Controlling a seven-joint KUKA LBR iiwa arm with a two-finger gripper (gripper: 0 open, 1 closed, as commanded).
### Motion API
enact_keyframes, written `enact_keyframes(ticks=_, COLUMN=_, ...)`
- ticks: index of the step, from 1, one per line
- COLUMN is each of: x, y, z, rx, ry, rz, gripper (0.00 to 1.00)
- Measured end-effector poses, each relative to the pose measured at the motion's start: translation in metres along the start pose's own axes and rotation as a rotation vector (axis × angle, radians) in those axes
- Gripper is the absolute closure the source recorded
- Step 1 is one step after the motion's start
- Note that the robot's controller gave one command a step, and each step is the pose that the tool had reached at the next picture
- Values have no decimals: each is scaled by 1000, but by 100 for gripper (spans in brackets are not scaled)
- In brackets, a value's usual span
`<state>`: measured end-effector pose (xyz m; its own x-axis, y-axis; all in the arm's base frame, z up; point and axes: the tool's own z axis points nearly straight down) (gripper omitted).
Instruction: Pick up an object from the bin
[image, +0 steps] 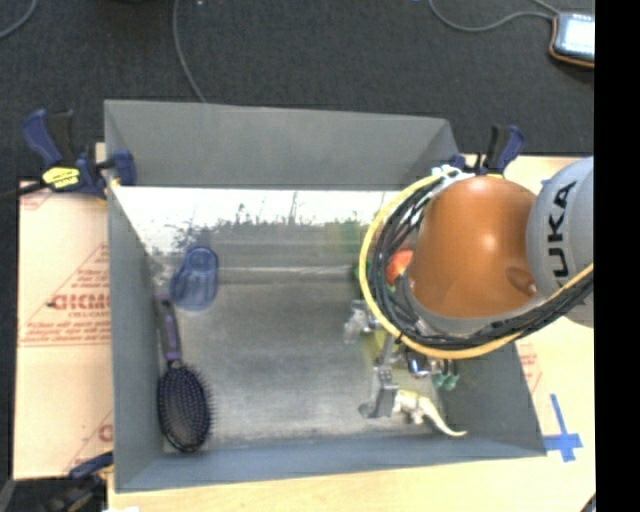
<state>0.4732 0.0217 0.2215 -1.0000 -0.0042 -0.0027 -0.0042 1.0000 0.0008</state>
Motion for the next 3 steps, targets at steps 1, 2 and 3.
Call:
enact_keyframes(ticks=1, x=-10, y=-56, z=68, rx=0, ry=1, rz=-716, gripper=0)
enact_keyframes(ticks=2, x=-10, y=-60, z=62, rx=0, ry=1, rz=-77, gripper=0)
enact_keyframes(ticks=3, x=-3, y=-93, z=83, rx=-1, ry=3, rz=-944, gripper=0)
